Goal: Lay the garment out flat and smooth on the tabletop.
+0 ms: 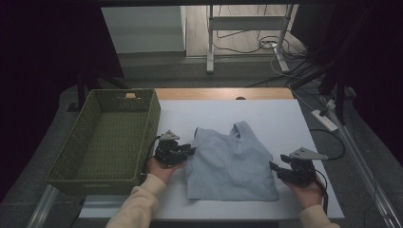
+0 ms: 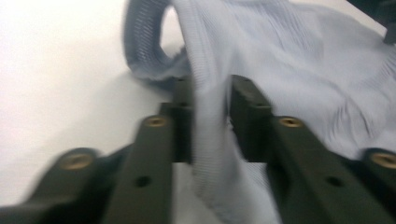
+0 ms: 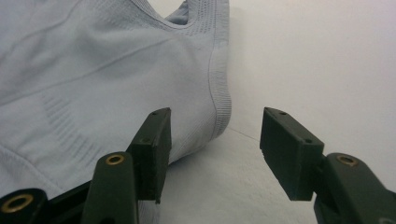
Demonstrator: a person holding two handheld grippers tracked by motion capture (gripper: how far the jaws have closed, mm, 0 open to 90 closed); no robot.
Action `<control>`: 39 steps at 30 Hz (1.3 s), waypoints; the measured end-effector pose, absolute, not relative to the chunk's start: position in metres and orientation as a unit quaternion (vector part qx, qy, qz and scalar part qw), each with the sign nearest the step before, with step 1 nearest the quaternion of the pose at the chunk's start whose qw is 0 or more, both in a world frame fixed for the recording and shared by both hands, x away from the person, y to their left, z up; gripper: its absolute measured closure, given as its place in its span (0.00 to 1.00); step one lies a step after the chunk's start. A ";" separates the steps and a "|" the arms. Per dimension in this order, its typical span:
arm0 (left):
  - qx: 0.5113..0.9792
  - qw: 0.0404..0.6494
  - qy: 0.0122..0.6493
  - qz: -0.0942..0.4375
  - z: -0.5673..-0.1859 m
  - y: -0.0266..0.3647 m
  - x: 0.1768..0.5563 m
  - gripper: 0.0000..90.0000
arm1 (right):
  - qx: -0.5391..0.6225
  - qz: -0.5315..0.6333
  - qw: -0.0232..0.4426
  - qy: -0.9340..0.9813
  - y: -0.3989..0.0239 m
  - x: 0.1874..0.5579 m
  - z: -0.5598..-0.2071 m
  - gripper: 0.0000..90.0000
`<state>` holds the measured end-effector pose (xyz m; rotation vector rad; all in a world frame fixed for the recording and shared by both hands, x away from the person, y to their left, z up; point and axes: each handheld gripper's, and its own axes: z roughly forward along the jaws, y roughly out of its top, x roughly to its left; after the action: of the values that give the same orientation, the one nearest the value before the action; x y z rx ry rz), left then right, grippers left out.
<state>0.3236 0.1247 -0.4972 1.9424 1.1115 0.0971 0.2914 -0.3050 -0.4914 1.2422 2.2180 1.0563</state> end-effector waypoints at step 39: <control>0.787 0.448 0.423 0.042 -0.484 0.126 0.313 0.44 | 0.436 0.400 0.169 0.788 -0.248 0.429 -0.489 0.47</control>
<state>0.3135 0.1261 -0.4841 1.9472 1.0470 0.1038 0.4285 -0.2477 -0.4893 1.2390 2.2405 1.1379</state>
